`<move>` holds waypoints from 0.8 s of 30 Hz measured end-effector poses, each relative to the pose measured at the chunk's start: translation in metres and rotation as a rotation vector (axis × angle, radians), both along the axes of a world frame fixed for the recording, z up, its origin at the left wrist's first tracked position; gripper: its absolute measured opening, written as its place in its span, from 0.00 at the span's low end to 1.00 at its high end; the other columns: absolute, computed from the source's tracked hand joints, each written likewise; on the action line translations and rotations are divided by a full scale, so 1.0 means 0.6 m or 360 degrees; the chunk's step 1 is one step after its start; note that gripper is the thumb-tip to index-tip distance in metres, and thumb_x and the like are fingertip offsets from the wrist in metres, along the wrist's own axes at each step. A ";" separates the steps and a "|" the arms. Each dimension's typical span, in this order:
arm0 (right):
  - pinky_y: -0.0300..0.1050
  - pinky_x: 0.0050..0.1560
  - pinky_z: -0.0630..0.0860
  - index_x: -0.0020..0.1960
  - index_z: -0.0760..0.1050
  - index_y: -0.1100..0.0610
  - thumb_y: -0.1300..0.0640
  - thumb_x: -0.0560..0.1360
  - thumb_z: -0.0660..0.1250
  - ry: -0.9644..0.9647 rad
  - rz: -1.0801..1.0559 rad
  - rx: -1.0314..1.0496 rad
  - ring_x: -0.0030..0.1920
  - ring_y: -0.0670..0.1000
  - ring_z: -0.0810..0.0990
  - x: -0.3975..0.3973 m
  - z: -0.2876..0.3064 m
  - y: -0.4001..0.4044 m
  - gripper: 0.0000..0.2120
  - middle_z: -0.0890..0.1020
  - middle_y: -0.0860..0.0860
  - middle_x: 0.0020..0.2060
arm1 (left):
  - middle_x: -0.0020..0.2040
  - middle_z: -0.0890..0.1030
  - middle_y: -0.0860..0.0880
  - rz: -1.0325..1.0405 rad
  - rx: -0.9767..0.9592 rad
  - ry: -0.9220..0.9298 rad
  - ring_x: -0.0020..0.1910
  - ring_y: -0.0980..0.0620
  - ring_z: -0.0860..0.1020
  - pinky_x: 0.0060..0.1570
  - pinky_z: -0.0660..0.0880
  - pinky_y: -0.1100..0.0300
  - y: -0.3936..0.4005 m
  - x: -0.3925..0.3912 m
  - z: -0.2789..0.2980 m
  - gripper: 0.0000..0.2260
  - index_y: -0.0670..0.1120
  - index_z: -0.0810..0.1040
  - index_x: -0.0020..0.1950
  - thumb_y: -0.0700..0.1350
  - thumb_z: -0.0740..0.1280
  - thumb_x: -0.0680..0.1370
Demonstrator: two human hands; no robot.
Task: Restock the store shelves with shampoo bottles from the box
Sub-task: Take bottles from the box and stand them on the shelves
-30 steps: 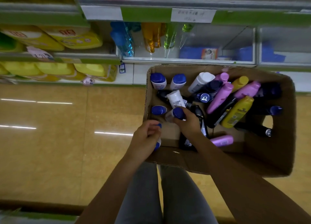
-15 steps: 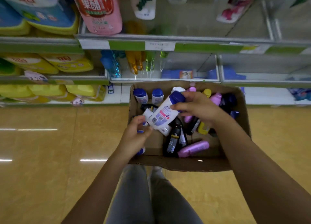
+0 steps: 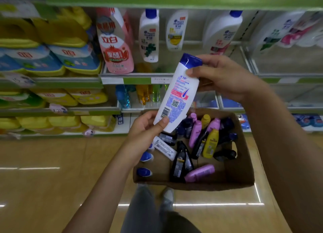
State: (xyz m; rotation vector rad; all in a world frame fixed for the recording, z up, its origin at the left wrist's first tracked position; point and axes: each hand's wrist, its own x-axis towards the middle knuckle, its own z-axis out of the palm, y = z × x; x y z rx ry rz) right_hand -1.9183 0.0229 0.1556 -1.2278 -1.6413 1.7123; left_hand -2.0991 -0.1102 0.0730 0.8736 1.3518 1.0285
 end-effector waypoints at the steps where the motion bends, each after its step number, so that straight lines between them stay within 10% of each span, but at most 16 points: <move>1: 0.45 0.45 0.82 0.60 0.77 0.54 0.61 0.75 0.68 0.0039 -0.0043 0.0021 0.45 0.52 0.85 -0.004 0.010 -0.004 0.14 0.86 0.53 0.45 | 0.50 0.85 0.52 0.0030 0.0046 -0.0027 0.52 0.52 0.82 0.56 0.77 0.52 -0.002 0.002 0.013 0.16 0.48 0.78 0.55 0.52 0.70 0.69; 4: 0.48 0.42 0.82 0.66 0.73 0.52 0.59 0.75 0.70 0.0154 -0.0165 0.0072 0.45 0.53 0.86 -0.017 0.033 -0.020 0.20 0.86 0.53 0.47 | 0.47 0.85 0.52 0.0148 0.0163 0.0001 0.45 0.56 0.83 0.42 0.77 0.65 -0.007 0.015 0.045 0.13 0.45 0.76 0.52 0.49 0.71 0.71; 10: 0.55 0.44 0.83 0.66 0.67 0.50 0.52 0.71 0.75 0.0108 -0.0448 0.0195 0.49 0.52 0.84 -0.053 0.062 -0.055 0.28 0.81 0.51 0.55 | 0.44 0.79 0.52 0.0281 0.0536 0.0584 0.39 0.53 0.81 0.31 0.78 0.60 -0.016 0.040 0.091 0.15 0.53 0.69 0.44 0.54 0.74 0.70; 17: 0.50 0.45 0.82 0.68 0.69 0.50 0.60 0.72 0.73 0.0353 -0.0393 0.0314 0.52 0.56 0.83 -0.053 0.104 -0.055 0.27 0.80 0.56 0.57 | 0.56 0.80 0.53 -0.0199 0.0306 0.0134 0.51 0.55 0.81 0.48 0.80 0.61 -0.011 0.027 0.154 0.21 0.56 0.69 0.66 0.54 0.68 0.74; 24: 0.50 0.52 0.82 0.63 0.72 0.53 0.52 0.75 0.71 0.0261 -0.0265 0.0439 0.49 0.50 0.85 -0.052 0.135 -0.072 0.18 0.84 0.53 0.51 | 0.61 0.69 0.54 0.0030 0.0524 0.0832 0.54 0.56 0.73 0.47 0.77 0.62 -0.006 0.045 0.168 0.27 0.54 0.58 0.72 0.53 0.66 0.77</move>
